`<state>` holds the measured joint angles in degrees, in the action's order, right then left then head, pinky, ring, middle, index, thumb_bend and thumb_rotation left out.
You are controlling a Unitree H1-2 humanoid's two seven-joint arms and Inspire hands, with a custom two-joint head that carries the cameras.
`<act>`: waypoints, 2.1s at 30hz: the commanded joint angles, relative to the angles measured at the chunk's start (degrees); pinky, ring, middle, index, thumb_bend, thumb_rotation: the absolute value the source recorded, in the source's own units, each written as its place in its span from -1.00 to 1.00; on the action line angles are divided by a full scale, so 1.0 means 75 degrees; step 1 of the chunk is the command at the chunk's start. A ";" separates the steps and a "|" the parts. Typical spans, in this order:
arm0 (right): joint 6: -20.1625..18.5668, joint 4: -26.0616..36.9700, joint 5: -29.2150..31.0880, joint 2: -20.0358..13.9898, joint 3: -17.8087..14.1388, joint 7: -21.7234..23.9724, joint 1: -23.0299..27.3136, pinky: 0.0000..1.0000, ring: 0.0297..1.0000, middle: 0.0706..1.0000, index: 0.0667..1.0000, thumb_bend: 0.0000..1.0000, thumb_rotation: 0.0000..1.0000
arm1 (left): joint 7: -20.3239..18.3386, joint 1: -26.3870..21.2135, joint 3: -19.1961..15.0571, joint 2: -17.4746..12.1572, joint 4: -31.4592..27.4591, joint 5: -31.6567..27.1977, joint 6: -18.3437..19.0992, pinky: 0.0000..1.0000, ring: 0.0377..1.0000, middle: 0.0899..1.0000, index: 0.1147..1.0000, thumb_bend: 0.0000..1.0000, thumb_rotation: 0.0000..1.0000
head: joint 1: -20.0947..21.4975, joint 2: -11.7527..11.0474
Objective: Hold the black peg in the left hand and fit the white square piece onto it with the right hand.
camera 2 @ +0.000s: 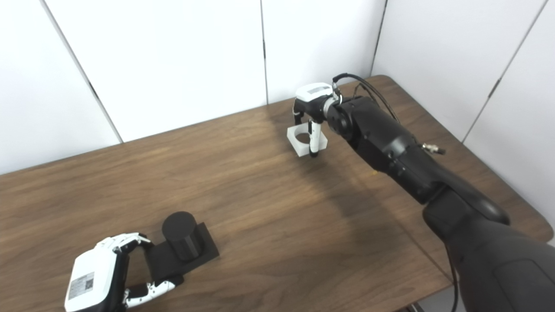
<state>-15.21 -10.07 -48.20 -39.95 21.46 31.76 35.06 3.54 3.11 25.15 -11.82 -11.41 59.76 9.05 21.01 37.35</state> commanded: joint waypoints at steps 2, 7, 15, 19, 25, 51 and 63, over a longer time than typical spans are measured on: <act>0.0148 0.1036 -0.0042 -0.0396 -0.0143 0.0319 0.0193 1.00 0.76 0.54 -0.10 0.05 -0.73 | -0.0494 0.0119 0.0183 -0.0107 0.0031 0.0389 0.0083 0.67 0.56 0.42 -0.16 0.04 -0.91 | -0.0124 0.0078; 0.0148 0.2465 -0.0161 -0.0509 -0.0196 0.0946 0.0007 1.00 0.74 0.54 -0.10 0.05 -0.73 | -0.0822 0.0107 0.0265 -0.0055 -0.0079 0.0604 0.0238 0.70 0.60 0.43 -0.16 0.04 -0.91 | -0.0590 0.0321; 0.0218 0.4750 -0.0030 -0.0401 -0.0468 0.1785 -0.0424 1.00 0.72 0.54 -0.10 0.05 -0.73 | -0.1255 0.0055 0.0543 0.0060 -0.0216 0.1056 0.0391 0.76 0.63 0.45 -0.16 0.04 -0.91 | -0.1596 0.0705; 0.0584 0.5470 0.0145 -0.0303 -0.0493 0.1973 -0.0531 1.00 0.68 0.52 -0.10 0.05 -0.73 | -0.1348 0.0032 0.0650 0.0134 -0.0213 0.1226 0.0491 0.77 0.61 0.44 -0.16 0.04 -0.90 | -0.1865 0.0828; 0.0593 0.6298 0.0353 0.0084 -0.0673 0.2238 -0.0634 1.00 0.66 0.50 -0.11 0.05 -0.74 | -0.1455 -0.0027 0.0717 0.0240 -0.0156 0.1498 0.0561 0.78 0.61 0.44 -0.16 0.04 -0.91 | -0.2244 0.0999; 0.0980 0.6676 0.0164 0.1607 -0.0416 0.3140 -0.0488 1.00 0.70 0.51 -0.11 0.05 -0.73 | -0.2068 -0.0099 0.0771 0.0141 -0.0314 0.1196 0.0395 0.71 0.63 0.43 -0.16 0.04 -0.91 | -0.2258 0.1167; 0.1290 0.6088 0.0145 0.1973 -0.0429 0.2777 -0.0545 1.00 0.70 0.51 -0.11 0.05 -0.73 | -0.2094 -0.0147 0.0857 0.0201 -0.0256 0.1257 0.0415 0.71 0.64 0.43 -0.16 0.03 -0.91 | -0.2264 0.1140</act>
<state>-6.45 35.47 -46.81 -25.47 19.18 54.76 28.99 -7.99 0.76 29.23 -9.74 -15.30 68.13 13.48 3.95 45.88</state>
